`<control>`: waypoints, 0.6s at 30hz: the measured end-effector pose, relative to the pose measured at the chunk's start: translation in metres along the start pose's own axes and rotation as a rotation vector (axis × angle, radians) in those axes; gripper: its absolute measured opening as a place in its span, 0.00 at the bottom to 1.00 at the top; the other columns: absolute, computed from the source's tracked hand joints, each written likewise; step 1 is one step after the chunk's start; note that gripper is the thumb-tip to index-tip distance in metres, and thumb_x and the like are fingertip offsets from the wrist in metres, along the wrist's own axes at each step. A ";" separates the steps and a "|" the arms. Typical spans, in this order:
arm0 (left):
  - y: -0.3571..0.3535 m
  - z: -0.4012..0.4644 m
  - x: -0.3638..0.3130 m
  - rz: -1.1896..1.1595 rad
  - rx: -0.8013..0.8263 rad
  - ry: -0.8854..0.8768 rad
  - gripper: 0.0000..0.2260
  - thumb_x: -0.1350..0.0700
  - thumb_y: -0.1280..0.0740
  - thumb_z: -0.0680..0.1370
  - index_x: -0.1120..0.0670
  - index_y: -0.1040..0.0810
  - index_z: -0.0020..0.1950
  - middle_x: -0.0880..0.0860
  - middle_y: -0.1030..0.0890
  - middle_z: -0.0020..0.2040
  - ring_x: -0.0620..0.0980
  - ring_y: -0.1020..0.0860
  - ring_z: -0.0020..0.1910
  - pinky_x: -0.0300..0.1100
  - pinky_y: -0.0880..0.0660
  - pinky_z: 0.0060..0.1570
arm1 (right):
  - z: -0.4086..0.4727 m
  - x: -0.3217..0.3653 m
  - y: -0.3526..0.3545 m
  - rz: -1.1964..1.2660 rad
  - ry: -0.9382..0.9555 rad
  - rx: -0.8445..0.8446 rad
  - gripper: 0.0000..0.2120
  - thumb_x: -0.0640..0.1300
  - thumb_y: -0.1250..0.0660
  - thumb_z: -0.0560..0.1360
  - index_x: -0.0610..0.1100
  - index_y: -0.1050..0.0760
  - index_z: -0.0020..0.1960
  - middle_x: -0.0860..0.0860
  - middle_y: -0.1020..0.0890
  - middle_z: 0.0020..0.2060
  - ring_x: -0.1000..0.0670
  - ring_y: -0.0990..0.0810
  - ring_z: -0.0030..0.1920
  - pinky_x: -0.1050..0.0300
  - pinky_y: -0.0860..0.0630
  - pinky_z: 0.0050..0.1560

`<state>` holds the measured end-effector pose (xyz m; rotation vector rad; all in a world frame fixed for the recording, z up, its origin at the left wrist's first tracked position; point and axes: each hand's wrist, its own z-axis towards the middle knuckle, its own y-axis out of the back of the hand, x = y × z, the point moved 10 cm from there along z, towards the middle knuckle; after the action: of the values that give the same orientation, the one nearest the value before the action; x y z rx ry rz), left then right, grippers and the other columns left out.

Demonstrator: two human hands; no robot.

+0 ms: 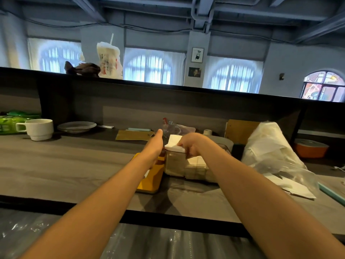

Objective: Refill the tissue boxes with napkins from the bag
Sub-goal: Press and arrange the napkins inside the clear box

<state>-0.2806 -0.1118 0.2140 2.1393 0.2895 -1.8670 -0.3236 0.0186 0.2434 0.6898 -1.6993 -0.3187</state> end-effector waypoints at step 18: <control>0.003 -0.004 0.001 0.029 0.026 0.028 0.28 0.35 0.51 0.82 0.54 0.28 0.68 0.58 0.26 0.68 0.59 0.28 0.66 0.59 0.29 0.67 | 0.003 0.022 -0.017 -0.003 0.246 0.164 0.31 0.63 0.55 0.82 0.47 0.47 0.79 0.44 0.39 0.77 0.39 0.37 0.74 0.42 0.38 0.73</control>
<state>-0.2756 -0.1136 0.2136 2.1769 0.2400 -1.8363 -0.3240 -0.0087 0.2510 0.8178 -1.4995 -0.0916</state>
